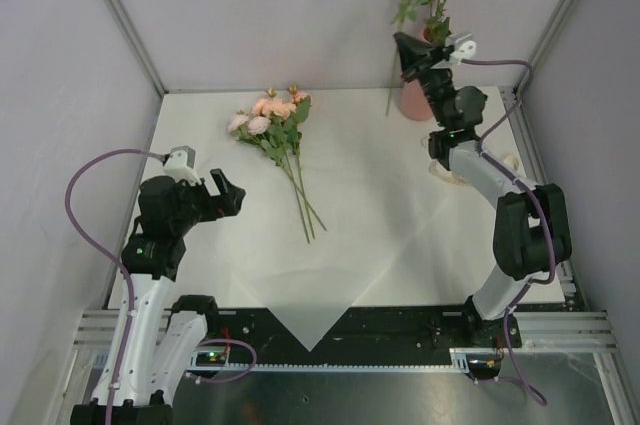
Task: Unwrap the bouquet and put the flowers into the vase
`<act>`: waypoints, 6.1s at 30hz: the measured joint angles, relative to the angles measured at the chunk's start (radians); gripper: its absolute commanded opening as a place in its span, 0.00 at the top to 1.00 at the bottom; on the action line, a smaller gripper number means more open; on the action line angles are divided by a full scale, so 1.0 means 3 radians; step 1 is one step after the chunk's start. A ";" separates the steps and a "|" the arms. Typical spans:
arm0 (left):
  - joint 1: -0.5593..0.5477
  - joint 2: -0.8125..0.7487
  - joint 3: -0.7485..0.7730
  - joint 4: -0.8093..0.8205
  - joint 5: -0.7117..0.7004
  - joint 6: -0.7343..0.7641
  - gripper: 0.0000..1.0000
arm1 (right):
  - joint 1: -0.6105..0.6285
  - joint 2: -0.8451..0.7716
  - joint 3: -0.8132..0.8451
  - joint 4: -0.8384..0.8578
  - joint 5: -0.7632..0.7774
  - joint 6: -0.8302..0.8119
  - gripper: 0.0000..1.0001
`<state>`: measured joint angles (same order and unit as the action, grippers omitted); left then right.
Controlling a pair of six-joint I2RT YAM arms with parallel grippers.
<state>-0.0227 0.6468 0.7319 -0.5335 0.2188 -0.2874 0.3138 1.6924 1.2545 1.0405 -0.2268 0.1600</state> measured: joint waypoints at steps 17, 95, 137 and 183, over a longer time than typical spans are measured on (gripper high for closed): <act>0.0000 0.0003 0.0000 0.0001 0.0019 0.0000 0.00 | -0.0910 0.0738 0.1450 0.0462 0.0038 -0.0491 1.00; -0.0001 -0.0006 0.0000 0.0001 0.0038 0.0000 0.00 | 0.1203 0.1118 0.0580 -0.3100 0.0434 0.1287 0.56; -0.0033 -0.0020 -0.0001 0.0001 0.0046 0.0000 0.00 | 0.1445 0.2032 0.1226 -0.3199 0.0415 0.1349 1.00; -0.0033 -0.0019 -0.0003 0.0001 0.0047 0.0000 0.00 | 0.1392 0.1205 0.0379 -0.2491 0.0373 0.1784 1.00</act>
<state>-0.0326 0.6411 0.7311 -0.5331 0.2329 -0.2874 0.7315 2.0541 1.3682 0.2932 -0.1150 0.6952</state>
